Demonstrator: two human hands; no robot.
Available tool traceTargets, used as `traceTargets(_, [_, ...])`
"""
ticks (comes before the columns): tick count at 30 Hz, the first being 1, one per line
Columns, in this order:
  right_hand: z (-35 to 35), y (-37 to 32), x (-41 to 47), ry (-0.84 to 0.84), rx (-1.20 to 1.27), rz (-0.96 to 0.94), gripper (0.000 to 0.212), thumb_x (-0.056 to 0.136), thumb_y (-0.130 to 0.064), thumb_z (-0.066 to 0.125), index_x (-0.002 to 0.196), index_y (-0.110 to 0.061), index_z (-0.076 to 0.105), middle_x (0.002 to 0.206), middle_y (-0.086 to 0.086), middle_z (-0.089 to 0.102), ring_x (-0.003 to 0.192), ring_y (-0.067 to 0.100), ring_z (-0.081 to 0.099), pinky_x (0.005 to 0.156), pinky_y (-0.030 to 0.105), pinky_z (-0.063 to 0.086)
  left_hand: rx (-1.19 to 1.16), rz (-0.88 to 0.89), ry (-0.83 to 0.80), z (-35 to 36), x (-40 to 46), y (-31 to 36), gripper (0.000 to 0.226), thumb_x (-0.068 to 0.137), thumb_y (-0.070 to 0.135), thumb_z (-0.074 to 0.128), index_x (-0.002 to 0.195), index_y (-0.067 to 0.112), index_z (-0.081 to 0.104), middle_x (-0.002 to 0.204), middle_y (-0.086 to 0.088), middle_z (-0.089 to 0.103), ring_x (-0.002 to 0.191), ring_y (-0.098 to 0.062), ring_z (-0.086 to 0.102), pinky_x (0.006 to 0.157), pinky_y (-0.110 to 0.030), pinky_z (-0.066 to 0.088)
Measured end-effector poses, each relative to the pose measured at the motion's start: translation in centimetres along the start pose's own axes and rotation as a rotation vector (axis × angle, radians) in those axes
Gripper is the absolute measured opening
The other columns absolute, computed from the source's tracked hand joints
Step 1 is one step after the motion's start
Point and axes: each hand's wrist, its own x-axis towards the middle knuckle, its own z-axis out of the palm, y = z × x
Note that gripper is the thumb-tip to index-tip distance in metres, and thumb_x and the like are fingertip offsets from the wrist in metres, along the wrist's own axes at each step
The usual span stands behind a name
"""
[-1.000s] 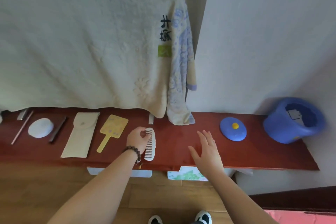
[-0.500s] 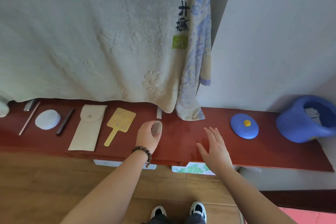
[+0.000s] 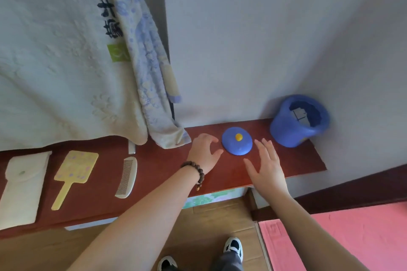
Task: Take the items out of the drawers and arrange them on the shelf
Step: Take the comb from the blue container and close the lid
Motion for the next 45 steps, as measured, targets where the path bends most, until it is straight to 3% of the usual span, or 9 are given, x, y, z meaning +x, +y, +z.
traceTargets(4, [-4.2, 4.3, 2.0, 0.065, -0.006, 0.022, 0.061, 0.091, -0.031, 0.059, 0.145, -0.017, 0.034, 0.157, 0.004, 0.022, 0.147, 0.017, 0.010, 0.116, 0.039, 0.023, 0.054, -0.066, -0.067, 3.7, 3.2, 2.5, 0.040, 0.086, 0.024, 0.066, 0.124, 0.016, 0.055, 0.133, -0.005, 0.049, 0.126, -0.024, 0.041, 0.105, -0.033, 0.034])
traceTargets(10, [-8.7, 10.0, 4.1, 0.061, -0.020, -0.011, 0.061, 0.092, -0.030, 0.058, 0.146, -0.018, 0.031, 0.158, 0.003, 0.018, 0.147, 0.019, 0.010, 0.113, 0.044, 0.029, 0.149, -0.156, -0.025, 7.9, 6.0, 4.3, 0.048, 0.088, 0.026, 0.064, 0.132, 0.016, 0.050, 0.137, -0.005, 0.048, 0.126, -0.026, 0.042, 0.103, -0.040, 0.038])
traceTargets(17, [-11.1, 13.9, 5.8, 0.062, 0.059, -0.059, 0.064, 0.090, -0.026, 0.061, 0.146, -0.023, 0.030, 0.159, -0.001, 0.012, 0.145, 0.016, 0.014, 0.108, 0.033, 0.029, 0.213, -0.205, 0.168, 10.3, 6.4, 6.0, 0.025, 0.086, 0.022, 0.066, 0.110, 0.014, 0.063, 0.121, -0.008, 0.056, 0.111, -0.031, 0.050, 0.089, -0.045, 0.045])
traceTargets(22, [-11.5, 15.0, 7.2, 0.106, 0.132, -0.056, 0.071, 0.089, -0.027, 0.063, 0.148, -0.018, 0.025, 0.159, 0.002, 0.012, 0.144, 0.017, 0.017, 0.105, 0.018, 0.019, -0.036, 0.019, 0.342, 10.5, 7.0, 11.0, 0.018, 0.086, 0.014, 0.066, 0.102, 0.008, 0.062, 0.111, -0.007, 0.059, 0.111, -0.024, 0.052, 0.090, -0.024, 0.036])
traceTargets(24, [-11.3, 15.1, 8.1, 0.102, 0.161, -0.032, 0.079, 0.088, -0.029, 0.064, 0.150, -0.016, 0.017, 0.159, 0.004, 0.010, 0.145, 0.017, 0.015, 0.106, 0.017, 0.016, -0.122, 0.091, 0.379, 10.2, 7.7, 14.1, 0.018, 0.085, 0.015, 0.066, 0.103, 0.012, 0.062, 0.111, 0.001, 0.059, 0.109, -0.013, 0.052, 0.088, -0.024, 0.038])
traceTargets(28, [-11.2, 15.2, 9.9, 0.076, 0.241, 0.059, 0.098, 0.083, -0.035, 0.070, 0.151, -0.011, 0.004, 0.159, 0.008, 0.009, 0.146, 0.019, 0.012, 0.113, 0.028, 0.021, -0.191, 0.174, 0.319, 10.4, 9.6, 18.8, 0.019, 0.086, 0.020, 0.065, 0.104, 0.016, 0.063, 0.110, 0.010, 0.059, 0.102, -0.002, 0.051, 0.085, -0.022, 0.042])
traceTargets(32, [-11.3, 15.6, 11.4, 0.059, 0.301, 0.099, 0.105, 0.078, -0.035, 0.075, 0.150, -0.002, 0.007, 0.159, 0.013, 0.010, 0.146, 0.022, 0.013, 0.108, 0.020, 0.017, -0.146, 0.205, 0.188, 11.6, 11.1, 21.4, 0.018, 0.085, 0.022, 0.066, 0.102, 0.016, 0.063, 0.106, 0.002, 0.064, 0.098, -0.010, 0.054, 0.079, -0.013, 0.035])
traceTargets(39, [-11.7, 16.2, 12.4, 0.084, 0.361, 0.072, 0.100, 0.068, -0.029, 0.084, 0.146, -0.003, 0.026, 0.149, 0.013, 0.031, 0.135, 0.023, 0.035, 0.098, 0.015, 0.028, -0.029, 0.195, 0.064, 13.1, 12.7, 22.9, 0.021, 0.088, 0.023, 0.064, 0.107, 0.016, 0.061, 0.111, -0.002, 0.063, 0.108, -0.023, 0.053, 0.093, -0.033, 0.041])
traceTargets(45, [-11.7, 16.1, 12.2, 0.076, 0.369, 0.076, 0.101, 0.071, -0.028, 0.082, 0.148, -0.004, 0.021, 0.152, 0.012, 0.025, 0.138, 0.022, 0.031, 0.104, 0.024, 0.031, 0.149, 0.146, -0.015, 14.1, 13.1, 23.2, 0.026, 0.091, 0.029, 0.058, 0.115, 0.019, 0.059, 0.122, 0.000, 0.060, 0.119, -0.025, 0.044, 0.096, -0.041, 0.041])
